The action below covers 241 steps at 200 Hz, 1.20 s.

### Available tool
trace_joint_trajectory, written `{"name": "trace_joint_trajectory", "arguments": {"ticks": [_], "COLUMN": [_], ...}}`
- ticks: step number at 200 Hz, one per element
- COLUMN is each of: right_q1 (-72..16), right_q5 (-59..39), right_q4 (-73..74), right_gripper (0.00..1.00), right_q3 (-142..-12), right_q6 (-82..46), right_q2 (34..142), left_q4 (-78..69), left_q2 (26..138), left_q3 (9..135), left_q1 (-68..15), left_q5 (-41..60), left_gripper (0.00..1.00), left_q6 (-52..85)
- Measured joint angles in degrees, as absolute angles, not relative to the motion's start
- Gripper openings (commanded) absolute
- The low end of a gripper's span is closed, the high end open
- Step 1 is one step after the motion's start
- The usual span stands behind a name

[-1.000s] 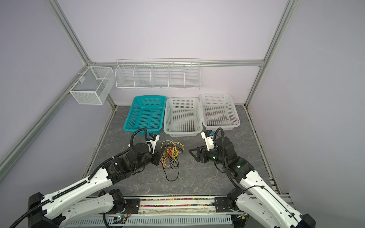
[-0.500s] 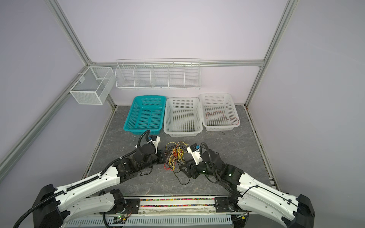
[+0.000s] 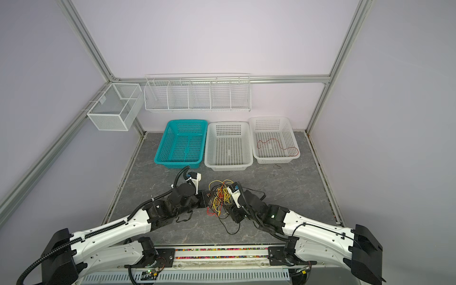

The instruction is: Untangle the cables

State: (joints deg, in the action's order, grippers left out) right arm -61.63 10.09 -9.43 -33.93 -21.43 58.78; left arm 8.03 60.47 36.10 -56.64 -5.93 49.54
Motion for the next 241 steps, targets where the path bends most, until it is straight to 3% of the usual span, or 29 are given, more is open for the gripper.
{"name": "trace_joint_trajectory", "arguments": {"ticks": [13,56,92,151,241], "right_q1": [-62.1,-63.9,-64.6,-63.5,-57.4], "right_q5": [10.4,12.4,16.2,24.6,31.2], "right_q4": [-8.9,-7.8,-9.7,-20.8,-39.7], "right_gripper": [0.47,0.07,0.06,0.06,0.06], "right_q3": [-34.3,-36.3,-37.4,-39.9,-53.6], "right_q6": [-20.8,-19.5,-18.9,-19.3,-18.5], "right_q2": [60.4,64.8,62.0,47.2,34.5], "left_q4": [8.1,8.1,8.6,9.2,9.2], "left_q2": [60.5,60.3,58.8,57.2,49.9], "left_q3": [36.1,35.8,33.3,26.7,22.4], "left_q1": [-56.7,-56.7,-56.7,-56.9,-57.3], "left_q5": [-5.9,-6.0,-7.2,-9.1,-11.4], "left_gripper": [0.00,0.00,0.00,0.00,0.00], "left_q6": [49.7,49.9,49.9,50.8,51.9]}}
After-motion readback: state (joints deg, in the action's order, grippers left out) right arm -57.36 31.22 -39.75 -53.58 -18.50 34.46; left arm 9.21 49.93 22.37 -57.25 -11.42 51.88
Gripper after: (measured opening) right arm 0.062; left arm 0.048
